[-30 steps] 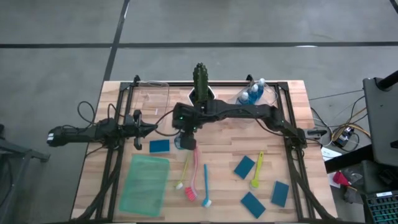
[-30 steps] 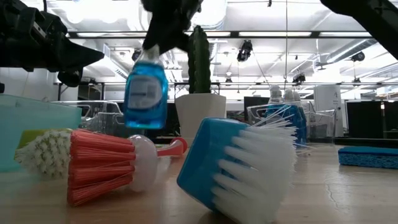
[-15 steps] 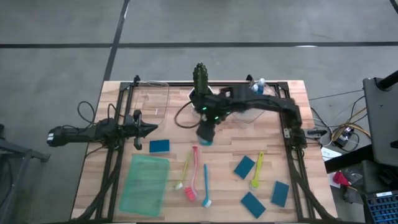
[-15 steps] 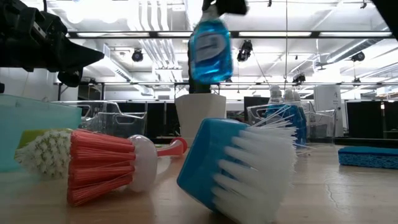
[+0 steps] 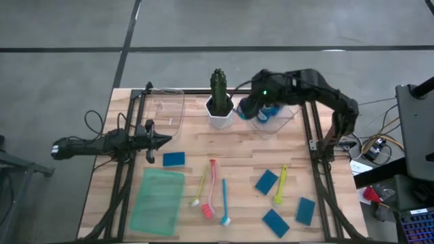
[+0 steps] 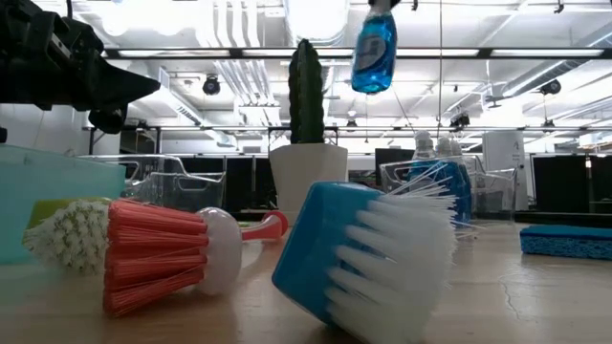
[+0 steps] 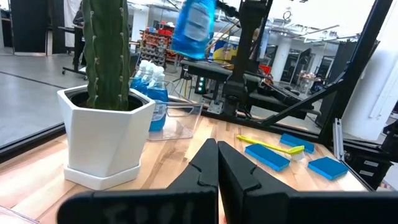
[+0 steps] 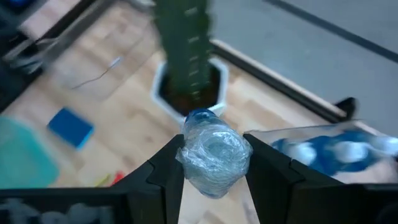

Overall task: Pick & Place Kitchen Sink Supplies
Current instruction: Put the dishwashing liquid bottle into the right transparent bin

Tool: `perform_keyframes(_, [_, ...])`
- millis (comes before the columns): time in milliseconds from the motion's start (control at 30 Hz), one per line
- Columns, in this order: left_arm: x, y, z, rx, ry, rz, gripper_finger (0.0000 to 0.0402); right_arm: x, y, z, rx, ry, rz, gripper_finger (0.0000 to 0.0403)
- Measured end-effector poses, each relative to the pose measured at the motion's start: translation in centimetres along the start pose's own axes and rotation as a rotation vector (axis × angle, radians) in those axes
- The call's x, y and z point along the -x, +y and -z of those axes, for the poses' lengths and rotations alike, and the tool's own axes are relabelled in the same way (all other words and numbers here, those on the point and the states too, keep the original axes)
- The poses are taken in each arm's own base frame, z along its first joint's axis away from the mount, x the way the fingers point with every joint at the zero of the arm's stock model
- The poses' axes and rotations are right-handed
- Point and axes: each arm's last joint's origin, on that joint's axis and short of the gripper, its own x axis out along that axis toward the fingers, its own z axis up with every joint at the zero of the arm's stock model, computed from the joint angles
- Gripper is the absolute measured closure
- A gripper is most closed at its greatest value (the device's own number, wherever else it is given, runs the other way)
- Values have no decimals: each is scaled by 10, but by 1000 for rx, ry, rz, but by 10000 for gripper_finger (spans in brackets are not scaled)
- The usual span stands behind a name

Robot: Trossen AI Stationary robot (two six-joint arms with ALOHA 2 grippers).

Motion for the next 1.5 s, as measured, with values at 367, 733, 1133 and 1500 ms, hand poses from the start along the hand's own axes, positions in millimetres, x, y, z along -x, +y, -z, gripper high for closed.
perform_keyframes(367, [0,0,0,0,0,0,401,-46,-39,0,-23,123,193,265])
perform_keyframes(733, [0,0,0,0,0,-1,401,-95,-67,15,-49,157,217,264])
perform_keyframes(1133, [0,0,0,0,0,-1,401,-144,-71,40,-75,198,200,264])
perform_keyframes(1500, [0,0,0,0,0,0,401,-172,-75,59,-87,203,211,264])
